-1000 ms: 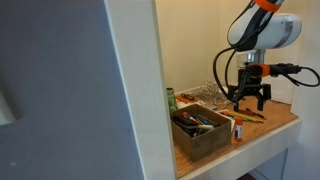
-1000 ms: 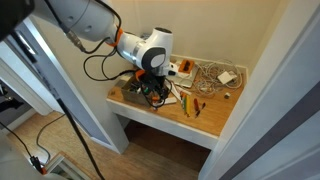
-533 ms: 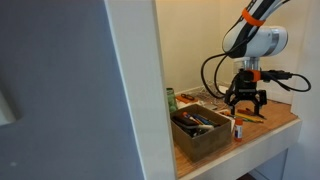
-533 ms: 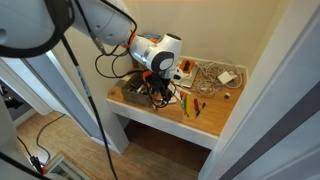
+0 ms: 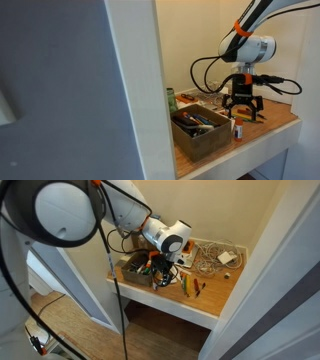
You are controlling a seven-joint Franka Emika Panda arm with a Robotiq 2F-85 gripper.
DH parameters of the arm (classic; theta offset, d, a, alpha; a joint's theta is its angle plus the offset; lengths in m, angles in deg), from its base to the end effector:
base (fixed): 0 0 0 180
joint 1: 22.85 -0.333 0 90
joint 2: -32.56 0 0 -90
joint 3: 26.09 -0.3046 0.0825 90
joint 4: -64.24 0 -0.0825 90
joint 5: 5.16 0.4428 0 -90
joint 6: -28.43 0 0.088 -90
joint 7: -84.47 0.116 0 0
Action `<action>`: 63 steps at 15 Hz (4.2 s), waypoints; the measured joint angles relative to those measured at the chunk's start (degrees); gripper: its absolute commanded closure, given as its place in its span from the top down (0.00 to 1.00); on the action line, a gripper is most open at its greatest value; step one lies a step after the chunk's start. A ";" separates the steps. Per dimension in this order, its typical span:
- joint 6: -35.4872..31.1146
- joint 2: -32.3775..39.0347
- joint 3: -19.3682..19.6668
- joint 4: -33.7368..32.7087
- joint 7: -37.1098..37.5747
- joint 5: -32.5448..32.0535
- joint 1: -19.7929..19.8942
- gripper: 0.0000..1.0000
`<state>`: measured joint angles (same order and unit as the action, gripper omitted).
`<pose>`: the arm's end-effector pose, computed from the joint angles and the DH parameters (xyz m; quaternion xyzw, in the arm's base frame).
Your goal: Place the stick of glue in the box
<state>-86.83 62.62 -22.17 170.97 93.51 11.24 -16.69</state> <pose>0.6222 -0.0918 0.1508 -0.9474 0.2432 0.1825 0.0995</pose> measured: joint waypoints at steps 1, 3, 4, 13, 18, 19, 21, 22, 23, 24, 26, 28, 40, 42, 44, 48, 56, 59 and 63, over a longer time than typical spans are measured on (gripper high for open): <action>0.99 1.06 0.00 -1.10 0.34 0.49 0.19 1.00; 2.77 3.14 0.00 -3.26 0.90 1.54 0.58 1.00; 3.70 4.07 0.00 -4.25 1.23 1.94 0.77 1.00; 10.36 10.69 -0.05 -10.88 3.34 5.49 1.72 0.47; 11.50 12.48 -0.05 -12.76 4.16 6.02 1.93 0.12; 11.50 12.63 -0.05 -12.98 4.24 6.02 1.95 0.05; 11.52 12.63 -0.04 -13.26 4.26 6.02 1.97 0.08; 11.53 12.52 -0.05 -13.35 4.26 6.02 1.96 0.08; 11.54 12.23 -0.09 -13.36 4.14 6.02 1.96 0.08; 11.55 11.67 -0.14 -13.30 3.99 6.02 1.93 0.08; 11.44 9.35 -0.19 -12.62 3.51 5.88 1.75 0.08; 8.84 5.38 -0.14 -10.61 2.31 5.04 1.15 0.08; -25.66 -18.56 -2.97 13.68 -2.92 -4.51 -6.77 0.08; -34.08 -20.10 -4.45 17.50 -4.78 -4.50 -7.40 0.08; -42.55 -20.76 -6.01 20.70 -7.10 -4.36 -7.80 0.30; -43.56 -20.53 -6.23 21.27 -7.17 -4.35 -7.74 0.30; -48.57 -18.08 -6.39 21.23 -6.51 -6.20 -8.08 0.08; -52.93 -14.43 -7.01 20.63 -6.83 -6.44 -8.63 0.08; -59.98 -9.14 -7.47 19.10 -7.45 -7.96 -9.14 0.08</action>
<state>-146.81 53.48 -29.65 190.07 86.06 3.28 -25.82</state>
